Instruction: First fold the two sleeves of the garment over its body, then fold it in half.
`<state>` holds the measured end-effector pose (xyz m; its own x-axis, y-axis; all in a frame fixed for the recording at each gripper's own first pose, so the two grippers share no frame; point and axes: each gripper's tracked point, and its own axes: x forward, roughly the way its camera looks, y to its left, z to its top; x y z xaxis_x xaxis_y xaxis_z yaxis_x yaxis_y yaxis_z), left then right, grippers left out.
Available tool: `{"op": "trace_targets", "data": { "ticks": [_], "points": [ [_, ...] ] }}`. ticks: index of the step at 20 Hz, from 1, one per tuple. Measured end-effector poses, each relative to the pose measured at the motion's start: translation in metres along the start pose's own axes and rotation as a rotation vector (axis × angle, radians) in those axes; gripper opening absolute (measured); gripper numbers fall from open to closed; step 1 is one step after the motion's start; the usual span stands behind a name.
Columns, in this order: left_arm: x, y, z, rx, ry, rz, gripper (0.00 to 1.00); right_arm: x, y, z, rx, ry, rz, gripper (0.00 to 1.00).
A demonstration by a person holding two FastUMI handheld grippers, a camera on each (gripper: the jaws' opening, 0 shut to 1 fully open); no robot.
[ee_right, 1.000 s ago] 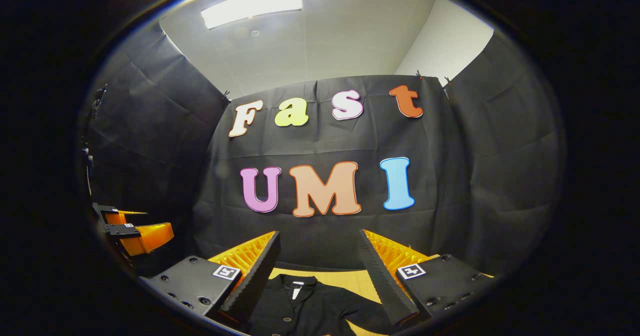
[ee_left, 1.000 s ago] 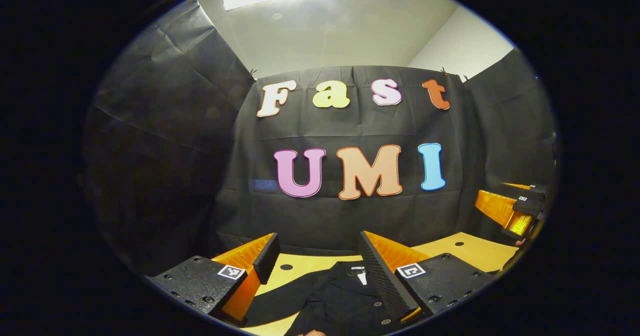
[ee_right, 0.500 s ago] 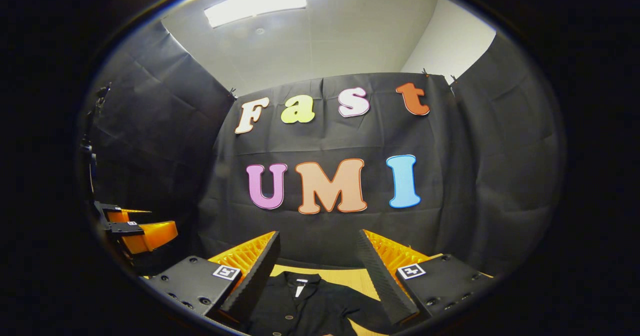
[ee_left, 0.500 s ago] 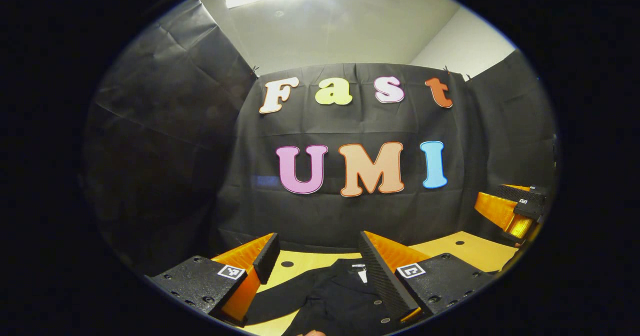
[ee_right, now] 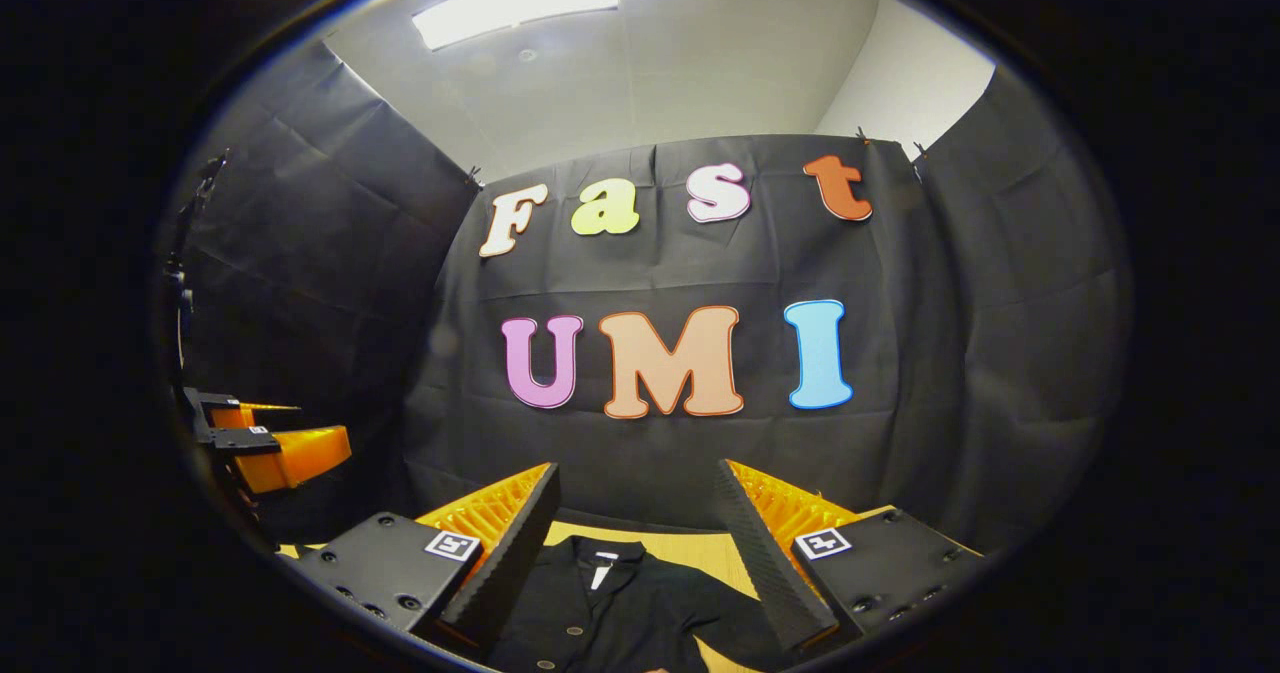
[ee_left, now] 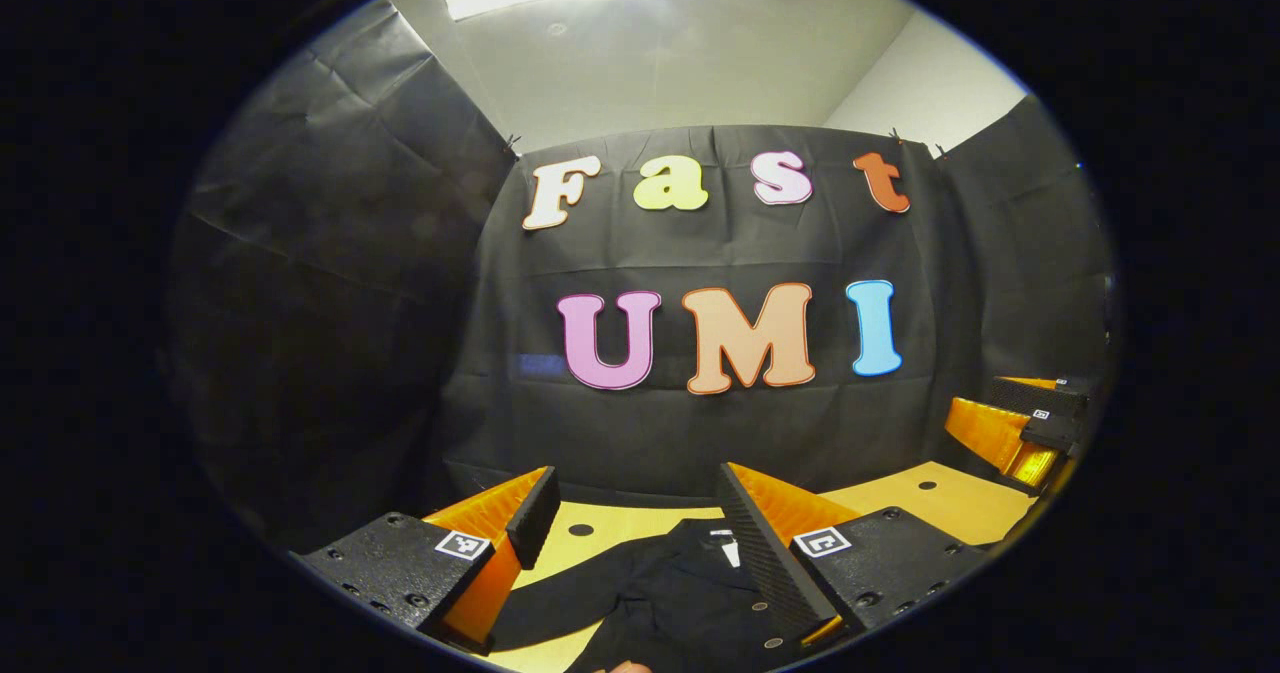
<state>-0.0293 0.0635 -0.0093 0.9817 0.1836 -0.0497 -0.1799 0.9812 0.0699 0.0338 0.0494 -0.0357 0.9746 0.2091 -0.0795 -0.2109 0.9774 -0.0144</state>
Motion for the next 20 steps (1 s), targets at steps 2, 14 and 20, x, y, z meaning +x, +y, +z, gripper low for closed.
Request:
{"op": "trace_targets", "data": {
  "ticks": [2,14,20],
  "points": [
    [0.0,0.0,-0.001,-0.001,0.003,0.007,0.95,0.004,-0.012,-0.005,-0.012,0.012,-0.011,0.99],
    [0.004,-0.015,-0.004,0.003,0.015,0.032,0.94,0.02,-0.132,-0.043,-0.1,0.112,-0.165,0.99],
    [0.001,-0.025,-0.005,0.007,0.025,0.051,0.93,0.016,-0.186,-0.077,-0.13,0.195,-0.205,1.0]
  ]
}}
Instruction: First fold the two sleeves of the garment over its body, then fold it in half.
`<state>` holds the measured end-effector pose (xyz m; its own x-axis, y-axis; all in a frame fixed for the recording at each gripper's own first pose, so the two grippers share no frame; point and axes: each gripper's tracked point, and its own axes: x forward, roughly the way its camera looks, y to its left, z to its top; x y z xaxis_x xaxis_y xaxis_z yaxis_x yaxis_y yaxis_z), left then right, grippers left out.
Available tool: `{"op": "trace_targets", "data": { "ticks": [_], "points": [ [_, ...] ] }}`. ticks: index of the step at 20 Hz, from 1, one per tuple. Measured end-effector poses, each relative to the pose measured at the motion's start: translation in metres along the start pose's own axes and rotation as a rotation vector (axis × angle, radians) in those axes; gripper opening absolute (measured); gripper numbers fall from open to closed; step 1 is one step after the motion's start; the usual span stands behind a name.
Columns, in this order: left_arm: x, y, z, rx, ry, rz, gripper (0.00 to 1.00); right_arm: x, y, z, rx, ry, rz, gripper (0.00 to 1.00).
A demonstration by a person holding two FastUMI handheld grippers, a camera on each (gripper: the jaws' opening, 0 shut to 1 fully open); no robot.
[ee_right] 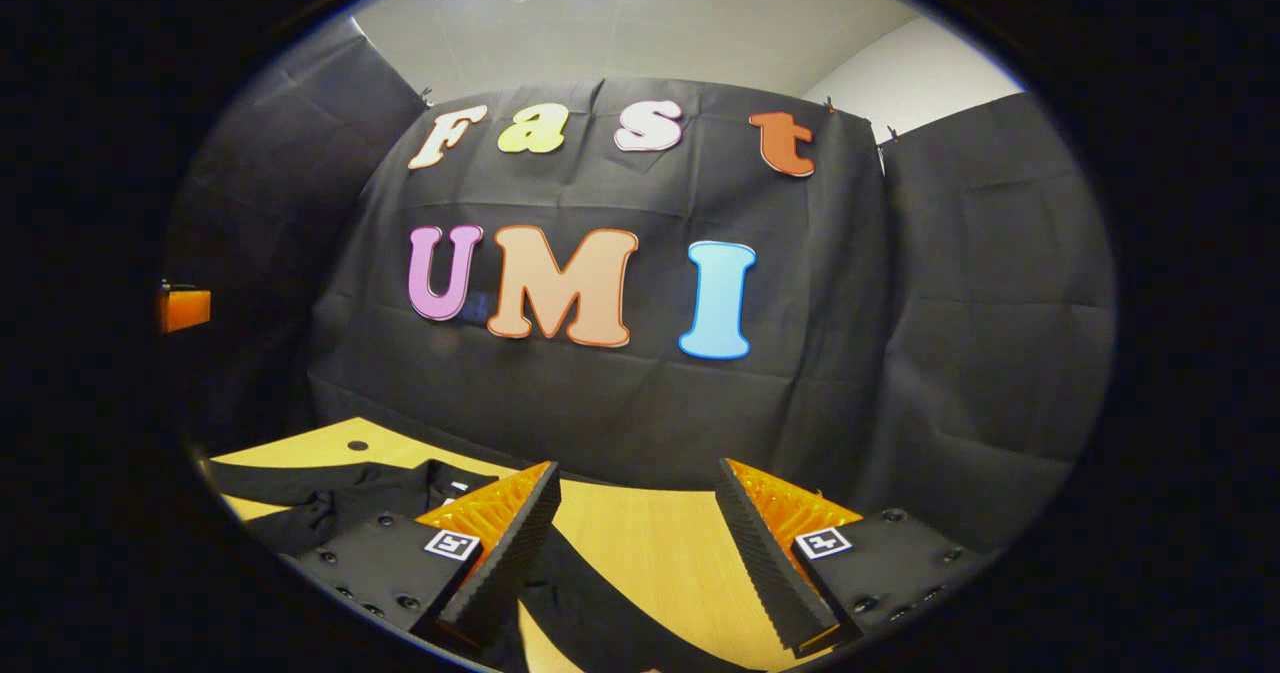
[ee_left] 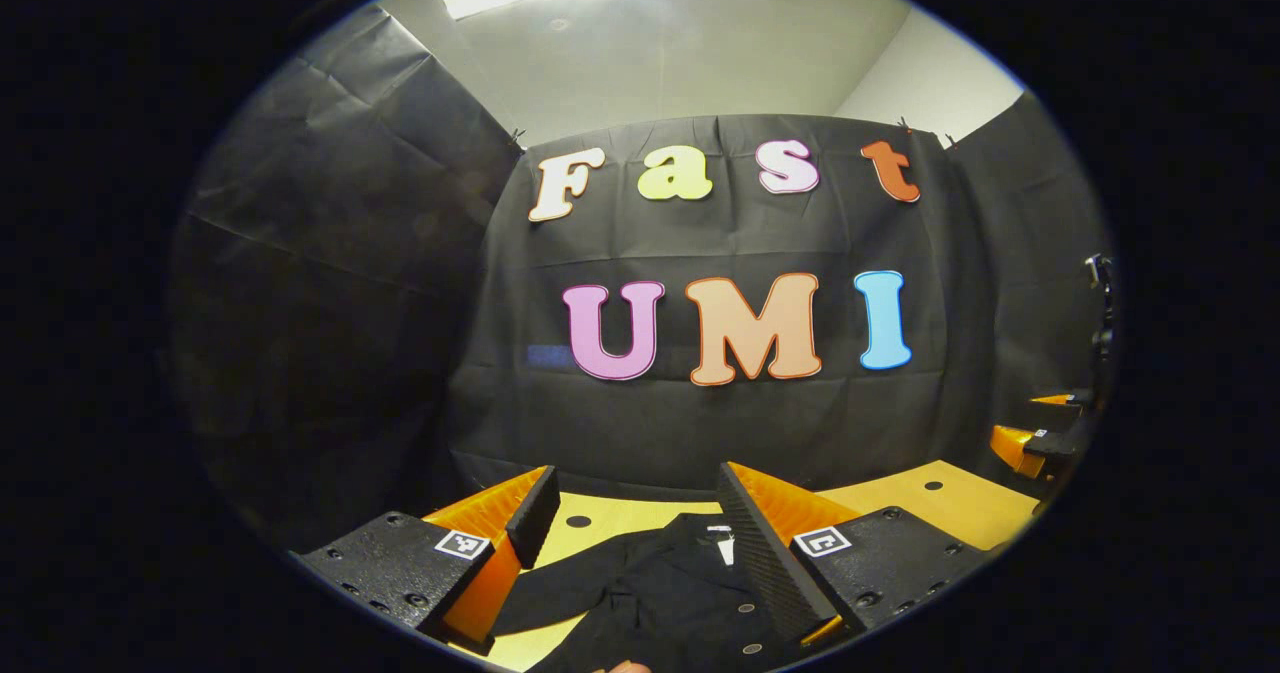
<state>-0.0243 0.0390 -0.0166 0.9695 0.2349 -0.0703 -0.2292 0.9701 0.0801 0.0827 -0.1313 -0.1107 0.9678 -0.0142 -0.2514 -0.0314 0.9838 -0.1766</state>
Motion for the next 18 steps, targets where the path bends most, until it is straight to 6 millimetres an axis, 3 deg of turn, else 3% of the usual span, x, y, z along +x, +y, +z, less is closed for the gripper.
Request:
{"op": "trace_targets", "data": {
  "ticks": [8,16,18],
  "points": [
    [-0.012,-0.007,-0.002,0.013,0.004,0.062,0.95,0.01,-0.042,-0.078,-0.07,0.179,0.04,0.98],
    [-0.028,-0.012,-0.003,0.033,0.003,0.121,0.95,-0.003,-0.073,-0.17,-0.116,0.407,0.095,0.99],
    [-0.032,-0.015,-0.005,0.037,0.007,0.128,0.94,-0.014,-0.08,-0.199,-0.122,0.485,0.106,0.99]
  ]
}}
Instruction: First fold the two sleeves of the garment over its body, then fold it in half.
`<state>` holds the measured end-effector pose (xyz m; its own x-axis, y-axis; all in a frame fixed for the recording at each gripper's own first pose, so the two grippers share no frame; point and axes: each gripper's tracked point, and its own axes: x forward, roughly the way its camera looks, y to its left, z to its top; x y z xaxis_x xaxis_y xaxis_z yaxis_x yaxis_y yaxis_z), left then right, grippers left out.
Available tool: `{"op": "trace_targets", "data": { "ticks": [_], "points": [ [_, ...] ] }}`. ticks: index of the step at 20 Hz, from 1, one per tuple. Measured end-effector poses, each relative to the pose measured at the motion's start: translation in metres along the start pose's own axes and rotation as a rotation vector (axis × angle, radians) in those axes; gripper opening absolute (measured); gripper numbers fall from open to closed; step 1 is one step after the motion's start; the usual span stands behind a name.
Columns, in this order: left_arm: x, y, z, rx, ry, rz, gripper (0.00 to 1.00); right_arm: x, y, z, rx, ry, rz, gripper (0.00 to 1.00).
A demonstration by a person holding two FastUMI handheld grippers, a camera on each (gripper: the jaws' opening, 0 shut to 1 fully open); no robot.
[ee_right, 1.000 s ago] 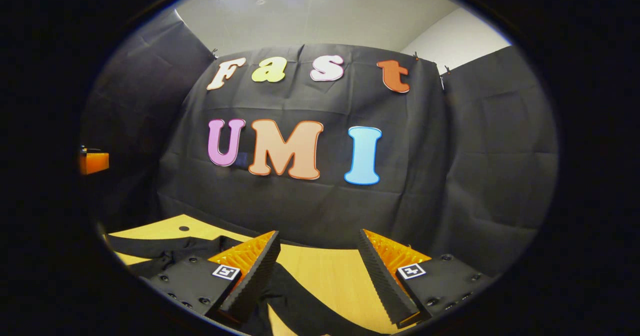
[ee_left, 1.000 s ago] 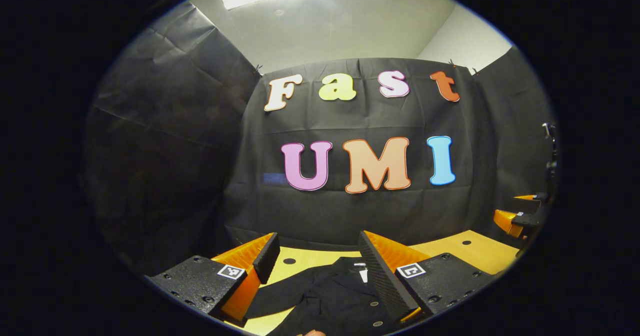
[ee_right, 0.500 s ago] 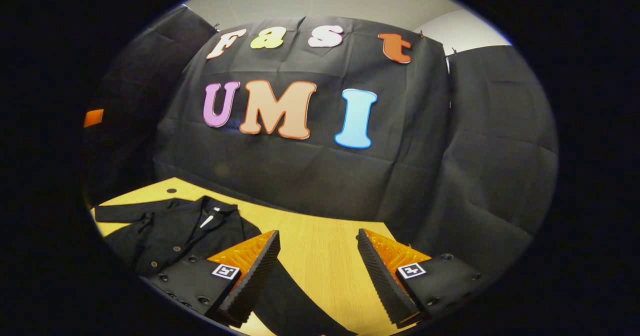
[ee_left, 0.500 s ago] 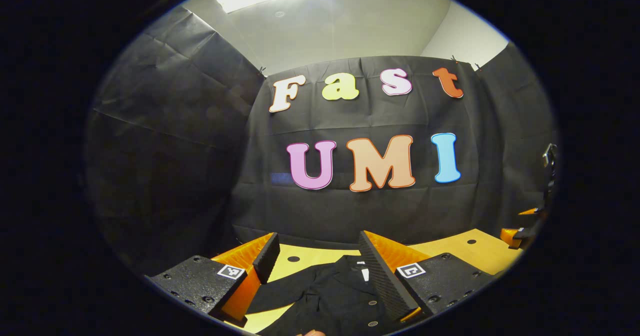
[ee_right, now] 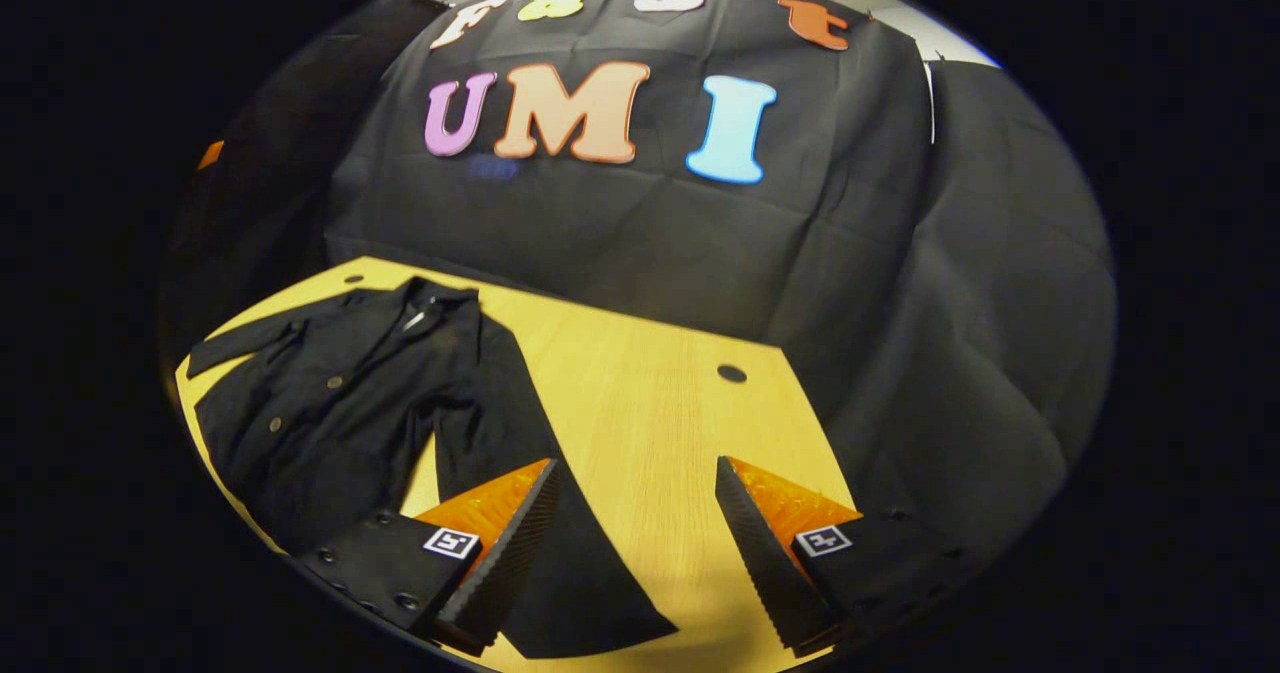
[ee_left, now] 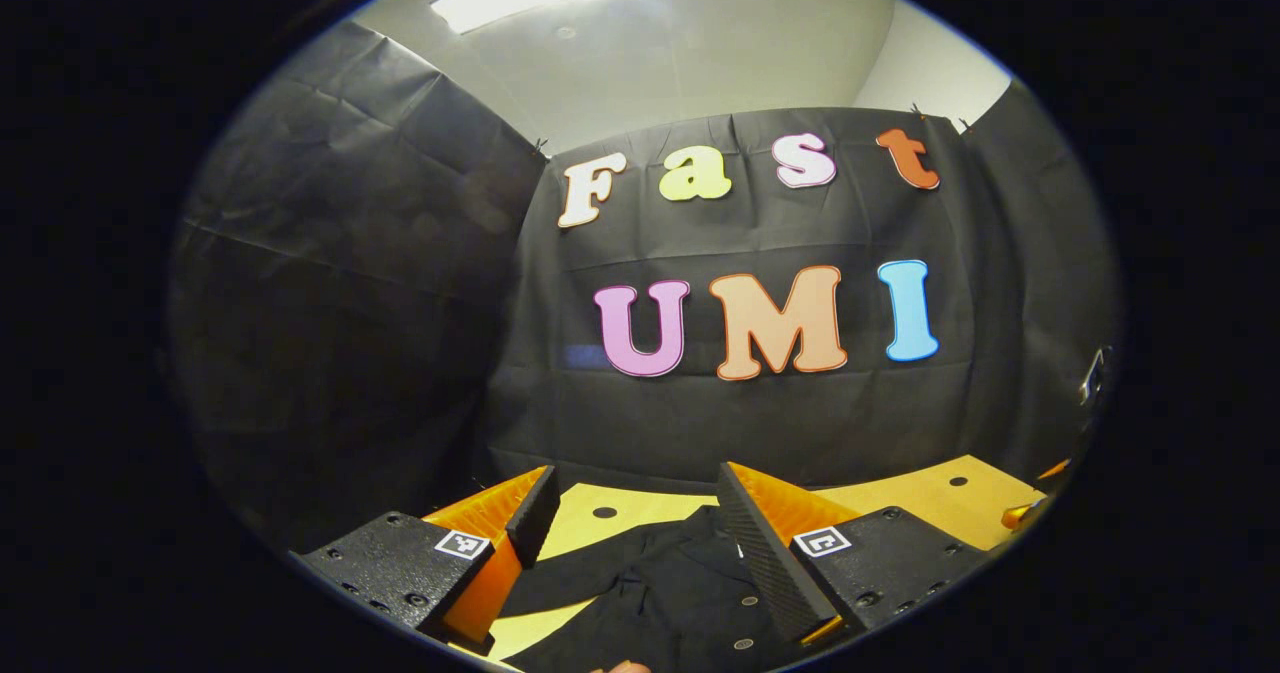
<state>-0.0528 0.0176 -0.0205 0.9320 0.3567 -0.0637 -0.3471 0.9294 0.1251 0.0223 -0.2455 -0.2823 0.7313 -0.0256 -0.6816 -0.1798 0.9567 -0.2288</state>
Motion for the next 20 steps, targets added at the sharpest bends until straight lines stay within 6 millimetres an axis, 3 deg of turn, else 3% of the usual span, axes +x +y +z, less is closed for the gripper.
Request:
{"op": "trace_targets", "data": {
  "ticks": [13,17,20],
  "points": [
    [-0.013,-0.003,-0.004,0.019,0.017,0.023,0.94,0.007,0.002,-0.125,0.009,0.344,0.062,0.99],
    [-0.014,-0.008,-0.003,0.023,0.015,0.024,0.96,0.006,0.01,-0.138,0.031,0.393,0.104,1.0],
    [-0.012,-0.011,-0.002,0.027,0.011,0.023,0.94,0.006,0.021,-0.143,0.096,0.421,0.161,0.92]
  ]
}}
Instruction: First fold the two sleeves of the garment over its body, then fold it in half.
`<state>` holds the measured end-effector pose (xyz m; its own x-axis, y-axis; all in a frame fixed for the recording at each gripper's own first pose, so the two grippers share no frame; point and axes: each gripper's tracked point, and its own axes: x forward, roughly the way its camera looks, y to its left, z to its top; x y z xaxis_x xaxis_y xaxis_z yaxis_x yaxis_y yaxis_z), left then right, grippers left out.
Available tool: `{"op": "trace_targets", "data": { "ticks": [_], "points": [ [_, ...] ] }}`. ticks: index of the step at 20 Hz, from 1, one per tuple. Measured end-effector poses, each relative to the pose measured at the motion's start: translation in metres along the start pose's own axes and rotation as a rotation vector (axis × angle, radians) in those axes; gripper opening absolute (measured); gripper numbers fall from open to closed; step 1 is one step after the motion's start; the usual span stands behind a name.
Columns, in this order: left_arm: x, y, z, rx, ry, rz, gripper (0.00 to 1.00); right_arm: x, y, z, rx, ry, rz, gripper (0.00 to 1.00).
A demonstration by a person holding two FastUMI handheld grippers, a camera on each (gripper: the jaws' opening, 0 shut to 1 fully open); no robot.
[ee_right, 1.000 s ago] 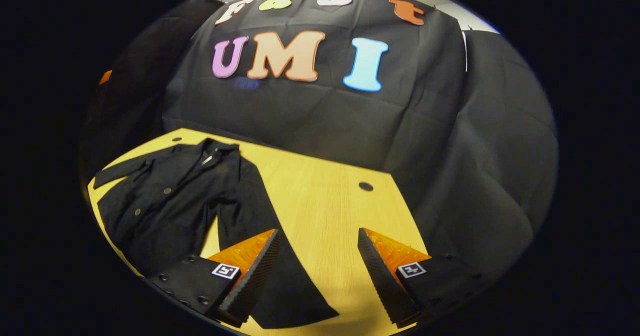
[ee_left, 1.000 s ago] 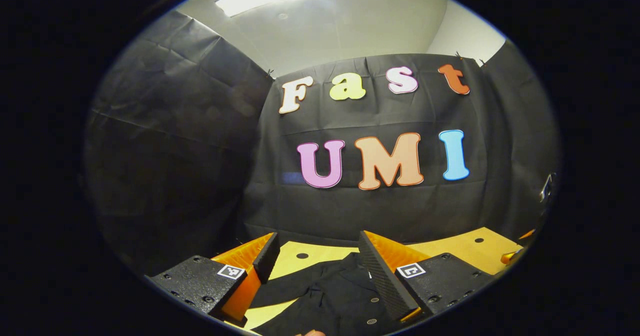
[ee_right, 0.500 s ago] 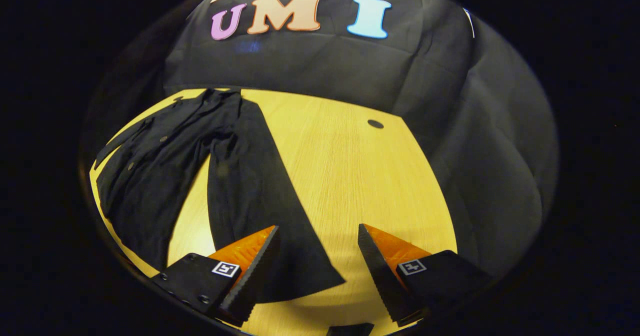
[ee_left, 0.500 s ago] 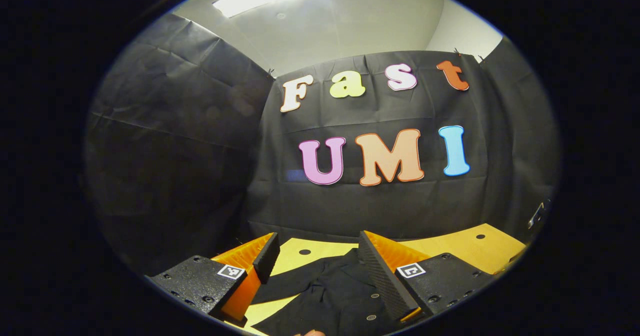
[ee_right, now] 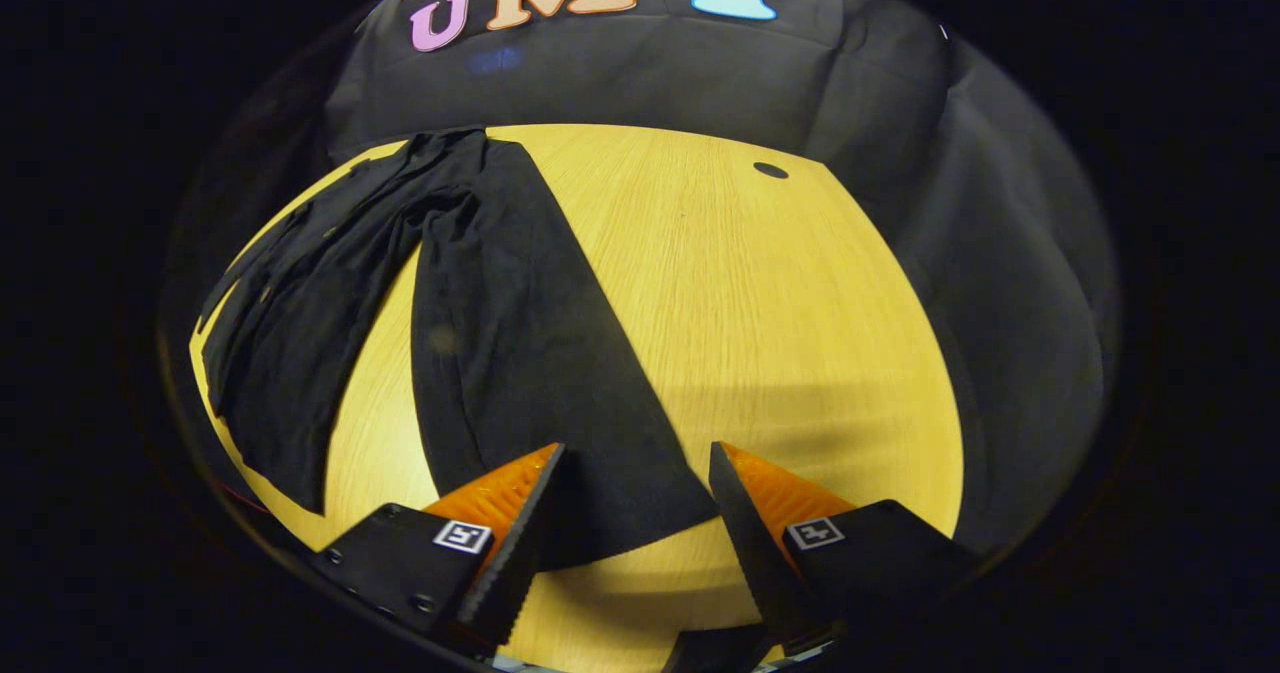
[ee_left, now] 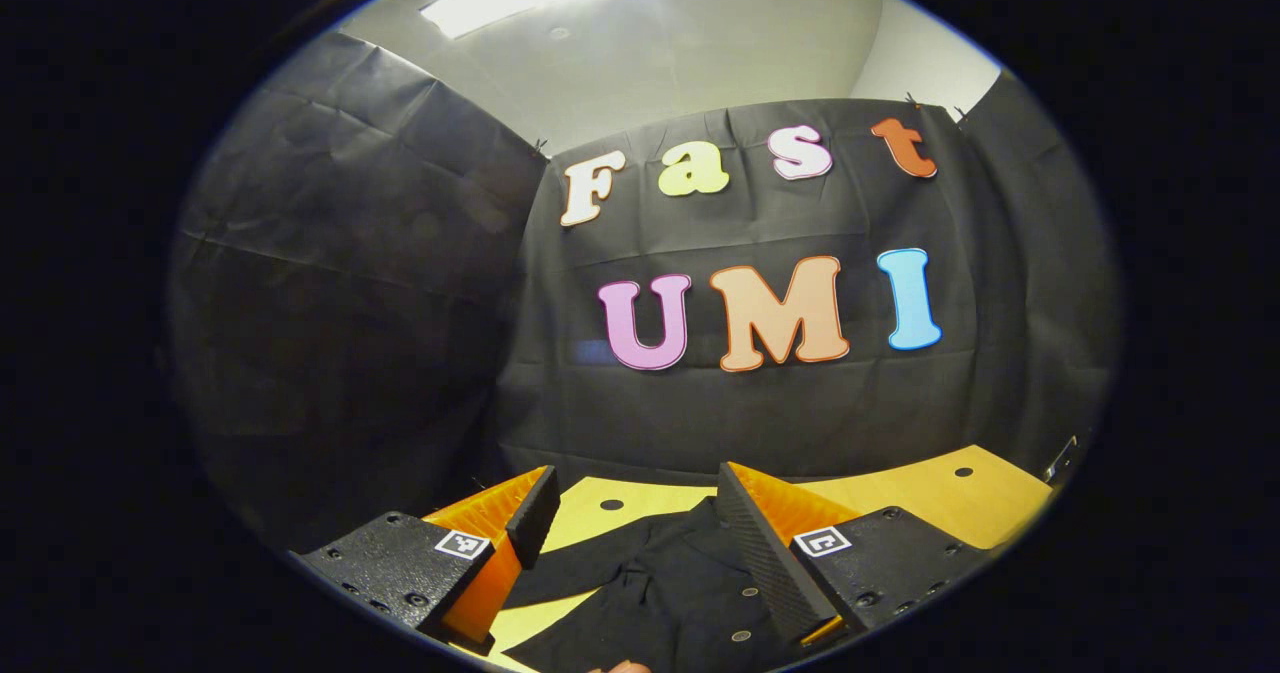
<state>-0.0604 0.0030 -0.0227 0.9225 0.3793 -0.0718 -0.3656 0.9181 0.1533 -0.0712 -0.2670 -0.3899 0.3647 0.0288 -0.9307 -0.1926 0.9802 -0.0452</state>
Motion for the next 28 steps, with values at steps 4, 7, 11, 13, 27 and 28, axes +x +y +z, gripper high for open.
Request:
{"op": "trace_targets", "data": {
  "ticks": [4,7,11,13,27,28],
  "points": [
    [0.001,-0.004,-0.002,0.005,0.01,-0.002,0.95,0.003,0.012,0.001,0.062,-0.043,0.032,0.42],
    [0.0,-0.003,-0.001,0.008,0.011,-0.003,0.96,0.001,0.015,0.001,0.111,-0.064,-0.003,0.11],
    [0.01,-0.006,0.001,0.008,-0.006,-0.034,0.94,0.003,0.019,0.001,0.155,-0.046,-0.042,0.04],
    [0.018,-0.006,0.0,-0.002,-0.008,-0.057,0.95,0.003,0.019,0.002,0.182,-0.05,-0.063,0.03],
    [0.039,0.075,-0.005,-0.012,-0.005,-0.042,0.95,-0.056,0.079,0.153,0.255,-0.345,-0.081,0.03],
    [0.041,0.083,-0.007,-0.014,-0.002,-0.034,0.95,-0.056,0.087,0.163,0.253,-0.36,-0.078,0.03]
  ]
}}
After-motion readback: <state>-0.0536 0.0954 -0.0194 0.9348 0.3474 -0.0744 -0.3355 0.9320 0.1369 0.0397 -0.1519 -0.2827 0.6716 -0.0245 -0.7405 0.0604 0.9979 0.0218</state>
